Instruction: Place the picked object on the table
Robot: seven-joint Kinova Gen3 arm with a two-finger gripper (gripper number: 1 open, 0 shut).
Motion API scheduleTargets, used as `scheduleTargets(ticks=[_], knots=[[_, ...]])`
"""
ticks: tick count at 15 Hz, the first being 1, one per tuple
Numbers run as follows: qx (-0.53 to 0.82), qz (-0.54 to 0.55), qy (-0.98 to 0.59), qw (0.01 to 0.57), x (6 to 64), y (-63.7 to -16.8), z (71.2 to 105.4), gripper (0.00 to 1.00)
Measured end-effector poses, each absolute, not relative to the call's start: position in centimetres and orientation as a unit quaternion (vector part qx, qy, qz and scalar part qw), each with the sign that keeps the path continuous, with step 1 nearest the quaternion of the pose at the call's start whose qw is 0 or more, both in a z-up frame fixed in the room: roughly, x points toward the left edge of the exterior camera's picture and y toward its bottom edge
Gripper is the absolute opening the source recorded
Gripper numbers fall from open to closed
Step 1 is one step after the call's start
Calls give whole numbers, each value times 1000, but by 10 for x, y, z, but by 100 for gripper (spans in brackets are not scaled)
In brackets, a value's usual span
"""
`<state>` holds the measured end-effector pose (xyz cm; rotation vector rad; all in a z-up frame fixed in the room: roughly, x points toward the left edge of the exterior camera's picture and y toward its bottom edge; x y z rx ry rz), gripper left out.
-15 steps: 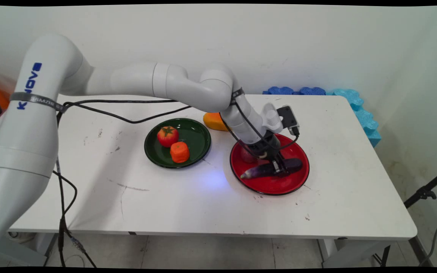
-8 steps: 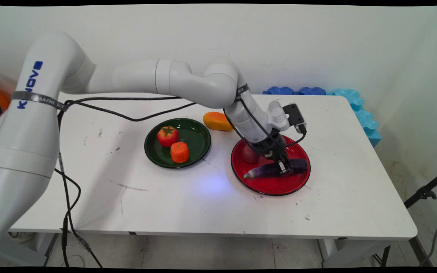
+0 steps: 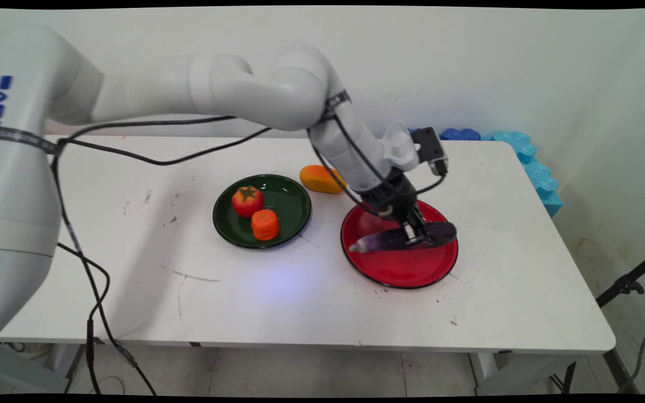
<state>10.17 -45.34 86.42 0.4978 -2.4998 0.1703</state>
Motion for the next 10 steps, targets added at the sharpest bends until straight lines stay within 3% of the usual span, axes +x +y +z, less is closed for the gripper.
scheduleTargets(ticks=[5,10], knots=[[160,69,-938,301,148,-422,883,0],[140,72,-940,304,188,-403,882,0]])
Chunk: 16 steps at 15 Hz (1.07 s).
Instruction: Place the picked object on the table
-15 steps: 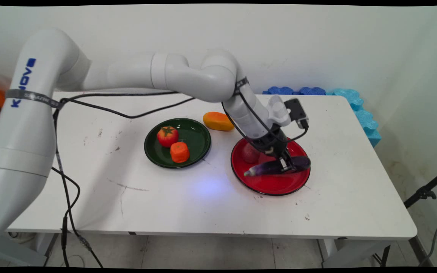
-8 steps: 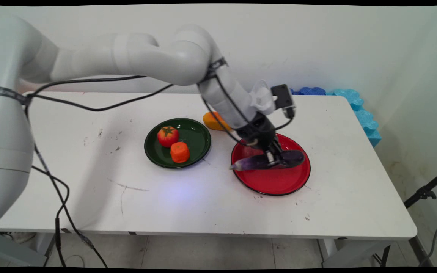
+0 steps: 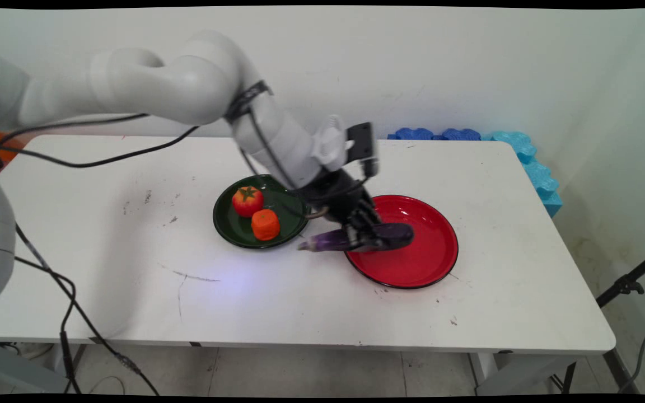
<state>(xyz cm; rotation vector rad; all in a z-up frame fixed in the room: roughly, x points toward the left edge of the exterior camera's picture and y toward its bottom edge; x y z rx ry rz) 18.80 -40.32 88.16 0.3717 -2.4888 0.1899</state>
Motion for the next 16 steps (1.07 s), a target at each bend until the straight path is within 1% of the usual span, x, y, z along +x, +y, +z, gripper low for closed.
scheduleTargets(ticks=[6,9,16], knots=[[112,65,-946,298,236,-376,865,0],[100,58,-949,294,256,-359,851,0],[88,45,-954,285,280,-336,826,0]])
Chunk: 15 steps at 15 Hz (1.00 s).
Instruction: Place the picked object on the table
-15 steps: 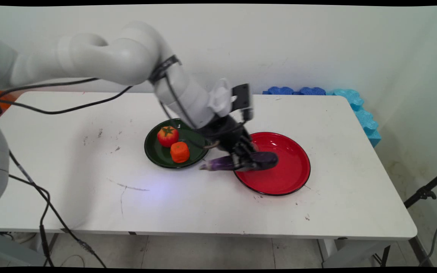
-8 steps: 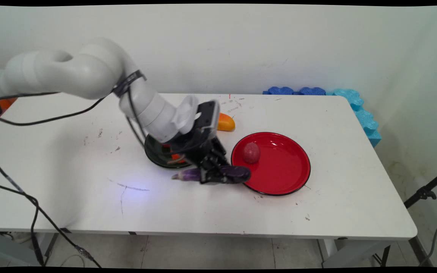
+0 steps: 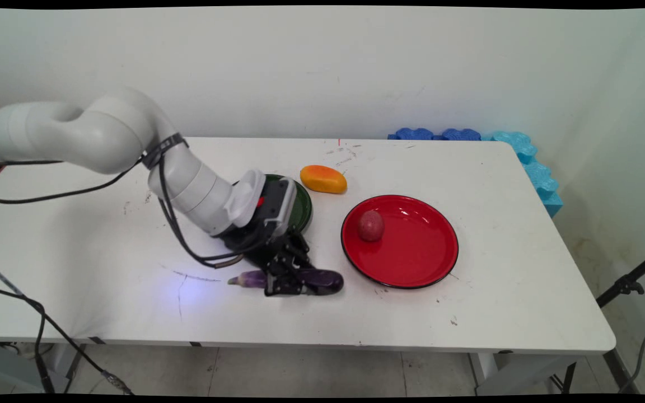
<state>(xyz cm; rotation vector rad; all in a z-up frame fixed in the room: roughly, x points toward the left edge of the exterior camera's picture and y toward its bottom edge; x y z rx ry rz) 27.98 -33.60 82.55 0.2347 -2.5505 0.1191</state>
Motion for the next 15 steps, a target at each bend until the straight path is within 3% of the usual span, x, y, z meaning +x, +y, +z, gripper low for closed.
scheduleTargets(ticks=[10,11,15], knots=[[95,40,-953,285,289,-324,807,0],[97,39,-952,286,289,-323,806,100],[112,41,-949,292,287,-322,812,100]])
